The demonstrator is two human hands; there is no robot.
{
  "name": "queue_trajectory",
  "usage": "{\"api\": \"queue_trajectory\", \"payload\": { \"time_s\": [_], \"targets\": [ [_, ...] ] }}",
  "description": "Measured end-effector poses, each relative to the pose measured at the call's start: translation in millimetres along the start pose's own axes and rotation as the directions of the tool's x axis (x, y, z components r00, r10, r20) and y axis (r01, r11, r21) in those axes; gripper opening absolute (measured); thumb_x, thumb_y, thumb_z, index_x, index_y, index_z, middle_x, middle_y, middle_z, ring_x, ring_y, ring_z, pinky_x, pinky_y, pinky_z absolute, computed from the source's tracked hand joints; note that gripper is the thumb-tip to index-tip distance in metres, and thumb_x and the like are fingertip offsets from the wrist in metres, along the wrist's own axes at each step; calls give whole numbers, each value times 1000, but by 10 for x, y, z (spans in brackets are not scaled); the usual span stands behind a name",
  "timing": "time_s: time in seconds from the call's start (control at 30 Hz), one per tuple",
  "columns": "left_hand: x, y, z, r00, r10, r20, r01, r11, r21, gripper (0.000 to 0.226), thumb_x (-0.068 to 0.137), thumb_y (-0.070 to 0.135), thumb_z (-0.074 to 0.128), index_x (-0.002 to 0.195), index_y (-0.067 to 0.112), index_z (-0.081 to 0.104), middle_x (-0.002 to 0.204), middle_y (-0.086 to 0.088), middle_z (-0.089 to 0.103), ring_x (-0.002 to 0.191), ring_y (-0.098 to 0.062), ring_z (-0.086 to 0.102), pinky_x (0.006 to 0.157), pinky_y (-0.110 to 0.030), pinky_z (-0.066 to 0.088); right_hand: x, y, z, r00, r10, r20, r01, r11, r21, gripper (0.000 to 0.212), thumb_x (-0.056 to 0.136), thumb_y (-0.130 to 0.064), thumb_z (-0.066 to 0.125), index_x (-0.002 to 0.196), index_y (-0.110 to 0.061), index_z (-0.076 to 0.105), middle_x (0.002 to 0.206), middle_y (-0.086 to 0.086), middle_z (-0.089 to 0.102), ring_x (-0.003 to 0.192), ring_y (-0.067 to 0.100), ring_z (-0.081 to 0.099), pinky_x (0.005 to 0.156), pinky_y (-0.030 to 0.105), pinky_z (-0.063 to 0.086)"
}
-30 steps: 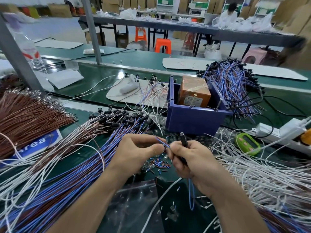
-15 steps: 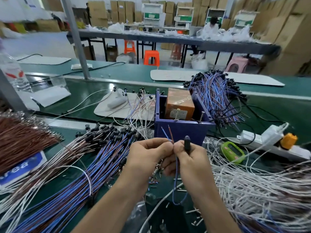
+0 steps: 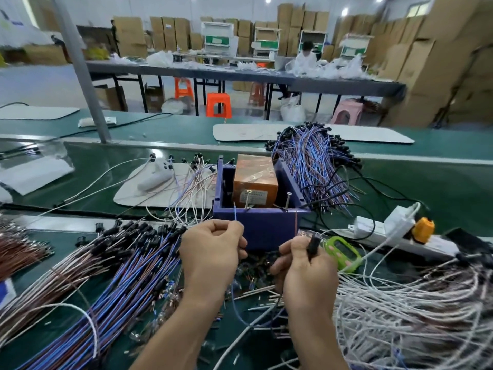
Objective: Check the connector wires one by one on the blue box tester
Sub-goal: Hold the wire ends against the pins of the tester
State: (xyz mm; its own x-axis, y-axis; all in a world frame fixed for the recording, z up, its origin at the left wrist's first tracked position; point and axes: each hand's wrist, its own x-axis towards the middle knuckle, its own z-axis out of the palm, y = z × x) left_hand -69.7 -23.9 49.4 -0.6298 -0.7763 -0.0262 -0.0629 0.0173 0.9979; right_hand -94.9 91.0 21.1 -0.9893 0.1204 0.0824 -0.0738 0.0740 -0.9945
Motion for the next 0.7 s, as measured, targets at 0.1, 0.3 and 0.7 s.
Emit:
{"api": "queue_trajectory", "payload": {
  "time_s": [0.1,0.3,0.7],
  "targets": [
    [-7,-16,26,999,38,25,-38,999,24,24,83,12,73,60,16,73,54,0,70,41,-12,64,39,-16,43,44,11,-33,1000,-7,-1,7,1000,-6,48,107,-39,43,69,-18,64,52,5,67,42,18,57,61,43,53],
    [-19,-33,42,994,62,85,-62,998,-5,23,86,8,73,63,15,73,56,-3,71,41,-12,61,41,-18,45,78,9,-86,1000,-8,-1,8,999,-35,47,106,-38,43,70,-18,65,53,4,67,42,17,56,62,45,53],
    [-19,-74,53,992,47,121,-46,999,-10,21,84,8,71,63,13,72,56,-4,71,41,-13,61,43,-20,47,115,51,-95,999,-32,29,33,999,-37,40,106,-39,45,75,-27,68,55,4,68,46,20,55,61,39,45]
  ]
}}
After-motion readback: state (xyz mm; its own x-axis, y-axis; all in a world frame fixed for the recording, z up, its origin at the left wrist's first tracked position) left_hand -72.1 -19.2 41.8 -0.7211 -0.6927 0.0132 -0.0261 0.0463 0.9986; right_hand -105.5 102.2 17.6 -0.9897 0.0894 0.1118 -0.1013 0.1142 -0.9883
